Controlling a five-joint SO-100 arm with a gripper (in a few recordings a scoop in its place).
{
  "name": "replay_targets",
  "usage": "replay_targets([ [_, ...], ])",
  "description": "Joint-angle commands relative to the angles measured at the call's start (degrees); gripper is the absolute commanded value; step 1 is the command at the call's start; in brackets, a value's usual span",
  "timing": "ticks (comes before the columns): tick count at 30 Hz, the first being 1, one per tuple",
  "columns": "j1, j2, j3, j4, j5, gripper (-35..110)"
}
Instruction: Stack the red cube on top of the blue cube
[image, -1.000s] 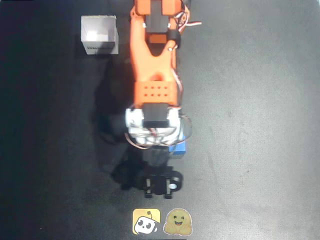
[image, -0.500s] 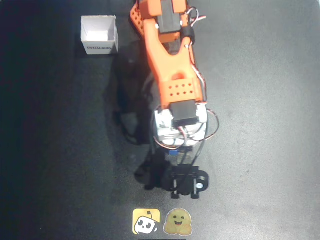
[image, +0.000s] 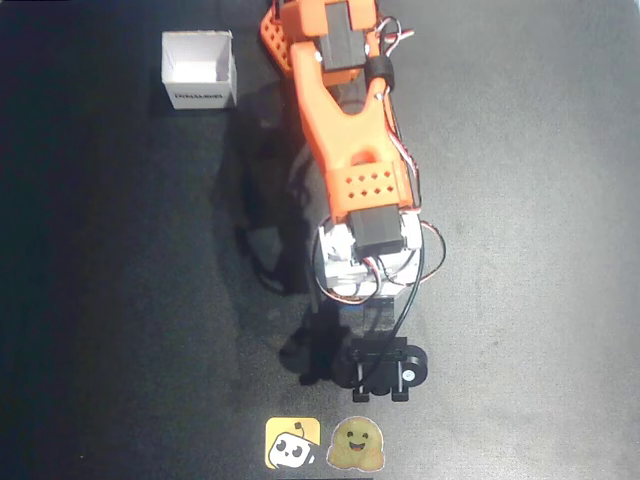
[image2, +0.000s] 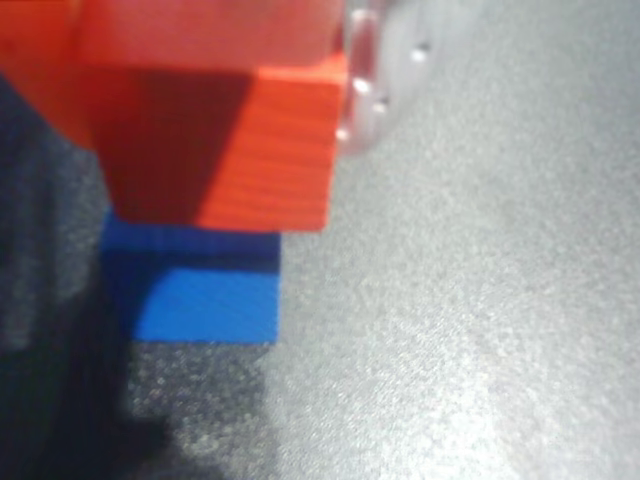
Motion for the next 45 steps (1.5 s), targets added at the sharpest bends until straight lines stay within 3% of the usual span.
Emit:
replay_targets([
  [1, 0.8, 0.4, -1.6, -0.4, -0.4, 0],
  [45, 0.9, 0.4, 5.3, -5.3, -0.9, 0],
])
